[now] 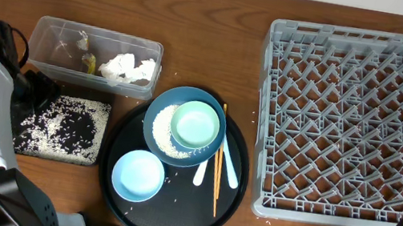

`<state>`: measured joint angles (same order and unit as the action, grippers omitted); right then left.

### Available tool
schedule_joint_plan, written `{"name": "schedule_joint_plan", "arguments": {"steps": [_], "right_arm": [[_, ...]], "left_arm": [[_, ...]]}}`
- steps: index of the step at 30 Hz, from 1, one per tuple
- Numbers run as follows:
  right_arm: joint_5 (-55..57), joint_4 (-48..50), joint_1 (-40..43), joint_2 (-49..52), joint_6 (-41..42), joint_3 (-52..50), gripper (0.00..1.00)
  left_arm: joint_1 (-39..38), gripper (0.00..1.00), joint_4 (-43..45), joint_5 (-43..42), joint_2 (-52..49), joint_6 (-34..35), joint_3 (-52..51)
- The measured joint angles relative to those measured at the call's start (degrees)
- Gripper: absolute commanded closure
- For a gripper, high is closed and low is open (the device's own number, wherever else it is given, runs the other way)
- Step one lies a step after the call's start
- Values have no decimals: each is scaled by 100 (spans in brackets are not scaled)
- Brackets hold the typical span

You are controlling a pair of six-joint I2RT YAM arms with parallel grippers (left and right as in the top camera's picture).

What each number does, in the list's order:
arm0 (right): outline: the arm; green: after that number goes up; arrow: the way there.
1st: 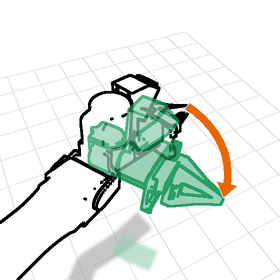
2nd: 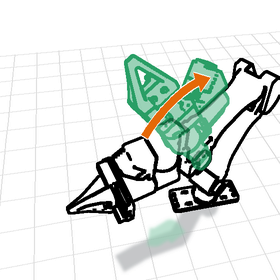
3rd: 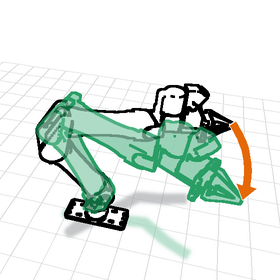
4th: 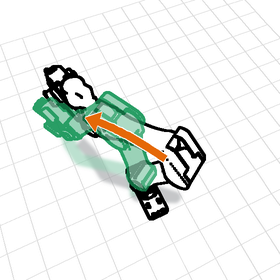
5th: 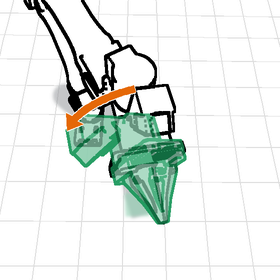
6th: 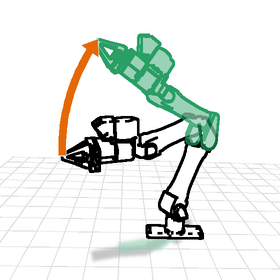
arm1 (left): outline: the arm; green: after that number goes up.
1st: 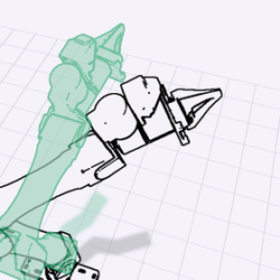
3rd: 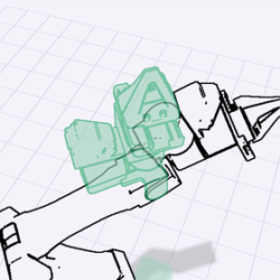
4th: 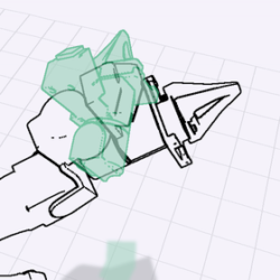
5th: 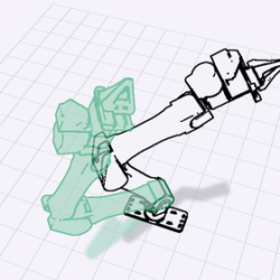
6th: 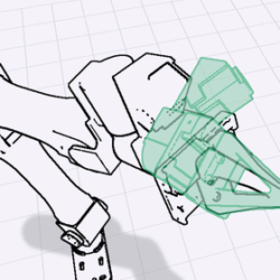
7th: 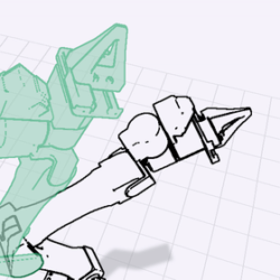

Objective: Sort waste into correct bins and load items into the dishwasher rack
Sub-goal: 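Lower the light blue cup into the rack beside the pink cup, then reach the right gripper to the pale green bowl rim and grasp it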

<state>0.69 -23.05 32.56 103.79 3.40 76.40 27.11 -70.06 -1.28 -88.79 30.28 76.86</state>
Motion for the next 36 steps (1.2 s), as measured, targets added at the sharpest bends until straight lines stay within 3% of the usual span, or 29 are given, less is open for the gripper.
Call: {"name": "schedule_joint_plan", "arguments": {"steps": [9, 17, 26, 36], "right_arm": [[-798, -533, -7, -140, -20, -11, 28], [-1491, -1523, -463, -1314, -240, -17, 28], [-1744, -2699, -2540, -1716, -448, -20, 28], [-1766, -2817, -5305, -1698, -466, -20, 36]], "left_arm": [[0, 16, -2, -2, 0, -4, 0], [0, 16, 0, 0, 0, -7, 0], [0, 16, -22, -2, 0, -11, 0], [0, 16, -28, -2, 0, -28, 0]]}}
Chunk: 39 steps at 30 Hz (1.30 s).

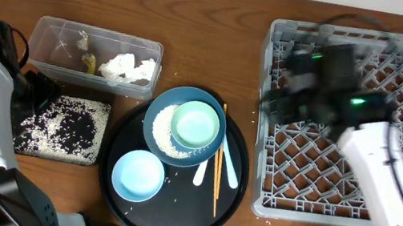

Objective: Sort waste into correct bins and load items into the dishwasher rack
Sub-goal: 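Reach the right gripper to the pale green bowl rim and grasp it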

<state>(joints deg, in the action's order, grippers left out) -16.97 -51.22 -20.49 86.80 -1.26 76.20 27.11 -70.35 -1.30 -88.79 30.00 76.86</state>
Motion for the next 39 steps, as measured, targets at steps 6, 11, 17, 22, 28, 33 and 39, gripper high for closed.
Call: {"name": "schedule_joint_plan", "arguments": {"steps": [6, 11, 17, 22, 28, 33, 39], "right_arm": [[127, 229, -1187, 372, 247, 0, 37], [382, 614, -1810, 1056, 564, 0, 40], [841, 994, -2017, 1659, 885, -2, 41], [1189, 1250, -2024, 1978, 1010, -2, 41], [1386, 1316, -2024, 2120, 1043, -2, 41], [1403, 1316, -2024, 2157, 1049, -2, 41], [1401, 1318, -2024, 2155, 1051, -2, 39]], "left_arm": [[0, 16, -2, 0, 0, 0, 0], [0, 16, -15, 0, 0, 0, 0], [0, 16, -22, 0, 0, 0, 0], [0, 15, -24, 0, 0, 0, 0], [0, 16, -24, 0, 0, 0, 0], [0, 16, -24, 0, 0, 0, 0], [0, 16, -24, 0, 0, 0, 0]]}}
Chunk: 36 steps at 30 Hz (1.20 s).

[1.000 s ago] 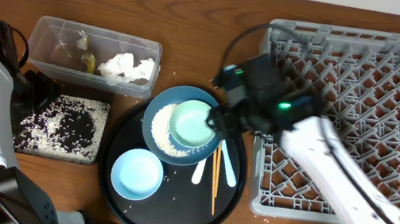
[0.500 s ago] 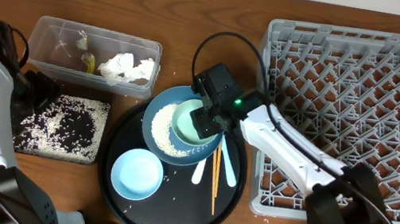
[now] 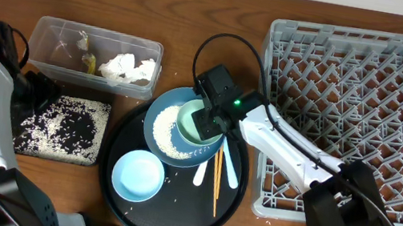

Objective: Sort waste into correct bins and load items into the dishwasher rack
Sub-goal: 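Reach the right gripper to the pale green bowl rim and grasp it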

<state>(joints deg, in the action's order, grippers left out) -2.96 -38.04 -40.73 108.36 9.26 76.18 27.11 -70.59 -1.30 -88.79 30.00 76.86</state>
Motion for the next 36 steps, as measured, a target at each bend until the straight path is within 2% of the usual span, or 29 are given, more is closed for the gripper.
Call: {"name": "schedule_joint_plan", "arguments": {"steps": [12, 20, 33, 36], "right_arm": [[-22, 140, 0, -555, -214, -2, 37], [-22, 48, 0, -562, -280, -2, 39], [-24, -24, -2, 2, -267, -4, 52], [-24, -24, -2, 164, -210, -4, 61]], "left_arm": [[0, 16, 2, 0, 0, 0, 0], [0, 16, 2, 0, 0, 0, 0], [0, 16, 0, 0, 0, -2, 0], [0, 16, 0, 2, 0, -2, 0]]}}
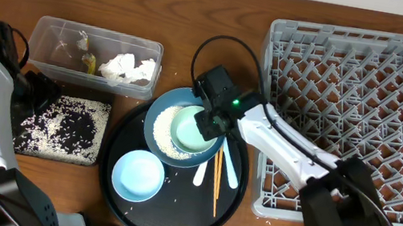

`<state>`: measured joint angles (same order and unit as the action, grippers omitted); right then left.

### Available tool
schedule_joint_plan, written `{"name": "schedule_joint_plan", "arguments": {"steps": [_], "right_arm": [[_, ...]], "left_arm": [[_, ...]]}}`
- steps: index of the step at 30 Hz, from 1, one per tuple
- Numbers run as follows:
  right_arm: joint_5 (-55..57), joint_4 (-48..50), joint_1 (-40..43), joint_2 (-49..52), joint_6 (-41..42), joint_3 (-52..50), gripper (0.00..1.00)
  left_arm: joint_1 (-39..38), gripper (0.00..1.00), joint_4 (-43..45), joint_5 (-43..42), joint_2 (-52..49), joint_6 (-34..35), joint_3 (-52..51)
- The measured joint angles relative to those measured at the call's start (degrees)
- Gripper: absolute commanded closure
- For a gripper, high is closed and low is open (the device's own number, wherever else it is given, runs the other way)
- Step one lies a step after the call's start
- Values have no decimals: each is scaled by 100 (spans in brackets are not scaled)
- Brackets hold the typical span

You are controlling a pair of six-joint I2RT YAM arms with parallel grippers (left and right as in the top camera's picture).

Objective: Sort waste into correct bins and load items into the dishwasher rack
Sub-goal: 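Reach the right gripper to the pale green bowl rim and grasp it, then lift the green bowl with the right gripper and carry it to the rack's back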

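Observation:
A black round tray (111, 196) holds a blue plate (159, 132) with rice. A green bowl (189, 130) sits on the plate. A light blue bowl (137, 176), chopsticks (216, 182) and a white spoon (230, 169) also lie on the tray. My right gripper (213, 123) is down at the green bowl's right rim; its jaws are hidden under the wrist. My left gripper (41, 90) hangs at the left edge of the dark bin (61, 128), and the gap between its fingers cannot be seen. The grey dishwasher rack (348, 112) stands at the right.
A clear container (95, 56) at the back left holds crumpled tissue and scraps. The dark bin is strewn with rice and black bits. A white cup and a pink cup lie at the rack's right edge.
My right gripper has shifted a little to the right on the green bowl's rim. The bowl sits slightly lower left on the plate. The left arm has not moved.
First my right gripper was at the rack's right edge by the white and pink cups. Then the arm was over the rack's left part, blurred. After that it was at the green bowl on the tray, where it still is. The left arm stayed by the dark bin.

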<state>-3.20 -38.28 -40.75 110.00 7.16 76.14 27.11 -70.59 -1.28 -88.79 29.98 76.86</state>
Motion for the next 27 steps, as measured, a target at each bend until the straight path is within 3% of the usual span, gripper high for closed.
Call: {"name": "schedule_joint_plan", "arguments": {"steps": [3, 7, 9, 18, 27], "right_arm": [[-22, 2, -11, 136, 37, 0, 69], [-17, -2, -33, 243, 68, 0, 90], [-17, 9, -35, 267, 92, 0, 95], [28, 42, -26, 138, 114, 0, 99], [883, -2, 286, -1154, -90, 280, 99]], "left_arm": [[0, 16, 0, -2, 0, 2, 0], [0, 16, 2, -2, 0, 2, 0], [0, 16, 0, -2, 0, 2, 0], [0, 16, 0, -2, 0, 0, 0], [0, 16, 0, -2, 0, 0, 0]]}}
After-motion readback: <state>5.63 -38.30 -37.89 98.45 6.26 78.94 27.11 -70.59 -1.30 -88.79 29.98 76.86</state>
